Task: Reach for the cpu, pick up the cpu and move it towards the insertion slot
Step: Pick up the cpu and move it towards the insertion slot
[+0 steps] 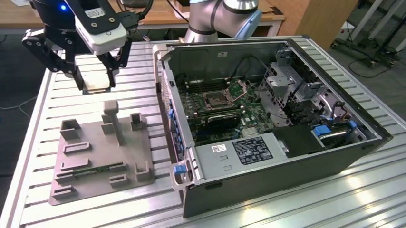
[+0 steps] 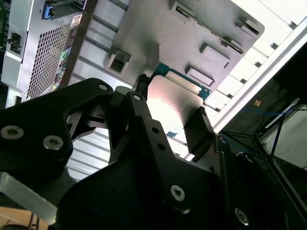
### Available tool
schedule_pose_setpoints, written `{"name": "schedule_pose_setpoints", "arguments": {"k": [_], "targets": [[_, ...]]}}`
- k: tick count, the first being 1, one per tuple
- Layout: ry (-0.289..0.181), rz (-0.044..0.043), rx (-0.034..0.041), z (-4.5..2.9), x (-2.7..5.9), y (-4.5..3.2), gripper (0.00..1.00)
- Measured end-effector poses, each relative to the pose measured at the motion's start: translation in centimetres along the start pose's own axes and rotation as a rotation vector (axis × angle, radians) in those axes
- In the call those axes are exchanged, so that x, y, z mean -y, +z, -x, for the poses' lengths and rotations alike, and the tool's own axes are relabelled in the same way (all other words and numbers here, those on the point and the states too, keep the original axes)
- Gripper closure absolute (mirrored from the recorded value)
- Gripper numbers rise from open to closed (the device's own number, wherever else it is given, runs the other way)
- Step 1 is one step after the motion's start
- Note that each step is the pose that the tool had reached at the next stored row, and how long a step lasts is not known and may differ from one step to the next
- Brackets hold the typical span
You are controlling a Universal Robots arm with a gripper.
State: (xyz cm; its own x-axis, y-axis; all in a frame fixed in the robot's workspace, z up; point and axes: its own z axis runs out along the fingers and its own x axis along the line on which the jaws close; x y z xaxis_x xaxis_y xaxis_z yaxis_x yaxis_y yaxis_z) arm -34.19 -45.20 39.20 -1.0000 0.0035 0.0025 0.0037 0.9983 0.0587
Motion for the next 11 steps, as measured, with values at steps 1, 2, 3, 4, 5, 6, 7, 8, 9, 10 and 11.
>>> {"name": "schedule_pose_setpoints", "arguments": {"k": [1,2,3,4,5,6,7,8,9,10,11], "targets": [[0.0,0.0,0.0,0.02,0.0,0.0,0.45],[0.0,0.0,-0.0001,0.05,0.0,0.0,0.45],[0.0,0.0,-0.0001,0.08,0.0,0.0,0.45],[0.0,0.0,0.0,0.12,0.0,0.0,0.45],[0.0,0.0,0.0,0.16,0.0,0.0,0.45],[0.0,-0.0001,-0.0001,0.21,0.0,-0.01,0.45],[0.0,0.0,0.0,0.26,0.0,0.0,0.45],[0.0,0.0,0.0,0.32,0.0,0.0,0.45],[0.0,0.0,-0.0001,0.38,0.0,0.0,0.45],[0.0,0.0,0.0,0.44,0.0,0.0,0.45],[0.0,0.0,-0.0001,0.51,0.0,0.0,0.45]]}}
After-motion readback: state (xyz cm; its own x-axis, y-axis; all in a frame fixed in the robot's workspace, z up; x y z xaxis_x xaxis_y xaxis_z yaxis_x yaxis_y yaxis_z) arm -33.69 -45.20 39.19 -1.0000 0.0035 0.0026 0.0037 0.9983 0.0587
